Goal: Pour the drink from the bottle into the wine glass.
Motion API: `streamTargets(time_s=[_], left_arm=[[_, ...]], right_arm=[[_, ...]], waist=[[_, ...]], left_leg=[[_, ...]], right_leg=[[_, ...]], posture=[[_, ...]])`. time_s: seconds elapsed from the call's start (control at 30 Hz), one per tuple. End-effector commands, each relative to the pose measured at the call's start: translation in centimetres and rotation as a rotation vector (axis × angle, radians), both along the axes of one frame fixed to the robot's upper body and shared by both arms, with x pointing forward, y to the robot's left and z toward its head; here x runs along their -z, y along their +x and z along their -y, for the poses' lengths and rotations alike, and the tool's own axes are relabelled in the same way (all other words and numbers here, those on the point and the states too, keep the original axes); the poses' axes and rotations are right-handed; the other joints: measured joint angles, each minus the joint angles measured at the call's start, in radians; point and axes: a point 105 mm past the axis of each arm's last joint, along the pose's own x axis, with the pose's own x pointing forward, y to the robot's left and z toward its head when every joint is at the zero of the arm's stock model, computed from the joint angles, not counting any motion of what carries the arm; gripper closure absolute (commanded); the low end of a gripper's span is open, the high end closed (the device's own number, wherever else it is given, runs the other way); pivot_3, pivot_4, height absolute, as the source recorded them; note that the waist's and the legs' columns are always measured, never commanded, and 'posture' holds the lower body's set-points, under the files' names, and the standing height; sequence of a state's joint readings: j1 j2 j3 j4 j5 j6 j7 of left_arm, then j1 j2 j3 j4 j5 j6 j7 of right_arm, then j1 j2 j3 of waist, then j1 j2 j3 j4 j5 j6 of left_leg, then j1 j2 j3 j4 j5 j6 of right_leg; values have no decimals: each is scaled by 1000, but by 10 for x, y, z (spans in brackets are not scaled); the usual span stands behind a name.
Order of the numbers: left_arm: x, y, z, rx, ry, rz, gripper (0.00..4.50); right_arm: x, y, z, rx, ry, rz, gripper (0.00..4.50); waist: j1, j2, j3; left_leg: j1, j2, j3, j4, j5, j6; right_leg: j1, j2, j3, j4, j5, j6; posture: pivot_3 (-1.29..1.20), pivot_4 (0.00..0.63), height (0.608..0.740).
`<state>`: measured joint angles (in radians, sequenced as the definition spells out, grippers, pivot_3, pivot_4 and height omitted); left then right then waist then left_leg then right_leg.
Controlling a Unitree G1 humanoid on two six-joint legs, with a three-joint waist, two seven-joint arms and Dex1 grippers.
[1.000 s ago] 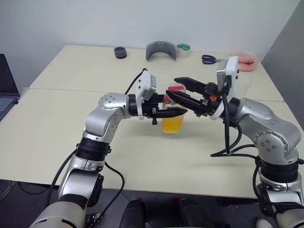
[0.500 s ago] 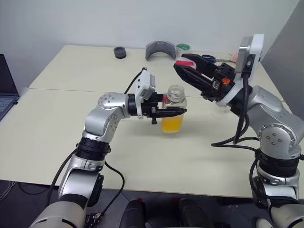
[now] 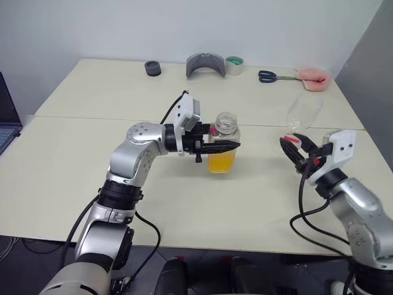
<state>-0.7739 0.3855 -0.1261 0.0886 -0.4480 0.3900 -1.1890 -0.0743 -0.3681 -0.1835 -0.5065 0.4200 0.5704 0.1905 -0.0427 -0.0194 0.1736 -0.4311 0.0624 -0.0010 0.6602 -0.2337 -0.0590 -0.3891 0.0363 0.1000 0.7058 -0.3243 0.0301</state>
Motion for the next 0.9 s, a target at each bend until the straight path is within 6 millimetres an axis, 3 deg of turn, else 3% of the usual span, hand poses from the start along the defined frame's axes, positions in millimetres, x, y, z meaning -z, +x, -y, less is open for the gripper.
streamTargets(time_s=[0.03,0.17,0.43,0.6,0.7,0.8,0.9], left_arm=[[-14,-4,5,23,-23,66,2658],[-14,-5,7,34,-19,69,2658],[-14,-5,8,35,-20,73,2658],[-14,-4,7,31,-21,72,2658],[-14,-4,6,23,-24,73,2658],[-16,0,2,-9,-31,75,2658],[-19,10,-5,-94,-51,80,2658]], right_arm=[[20,8,6,105,-14,-61,2668],[43,11,17,196,-17,-152,2668],[37,9,27,205,-83,-117,43],[28,8,27,153,-124,-99,16],[8,10,19,56,-159,-38,16],[-13,6,-7,-186,-203,18,16],[-30,-13,-38,-509,-162,38,16]], waist=[[0,0,0],[2,0,0],[3,0,0],[3,0,0],[3,0,0],[1,0,0],[2,0,1]], left_leg=[[0,0,0,0,0,0],[0,-1,0,1,0,0],[0,-1,0,1,0,0],[0,-1,0,1,0,0],[0,-1,0,1,0,0],[0,-1,0,1,0,0],[0,-1,-1,1,0,0]], right_leg=[[0,0,0,0,0,0],[0,0,0,2,0,0],[0,0,0,1,0,0],[0,0,0,1,0,0],[0,0,0,1,0,0],[0,0,0,1,0,0],[0,0,-1,1,0,0]], posture=[[0,150,740],[0,150,740],[0,150,740],[0,150,740],[0,150,740],[0,150,740],[0,150,740]])
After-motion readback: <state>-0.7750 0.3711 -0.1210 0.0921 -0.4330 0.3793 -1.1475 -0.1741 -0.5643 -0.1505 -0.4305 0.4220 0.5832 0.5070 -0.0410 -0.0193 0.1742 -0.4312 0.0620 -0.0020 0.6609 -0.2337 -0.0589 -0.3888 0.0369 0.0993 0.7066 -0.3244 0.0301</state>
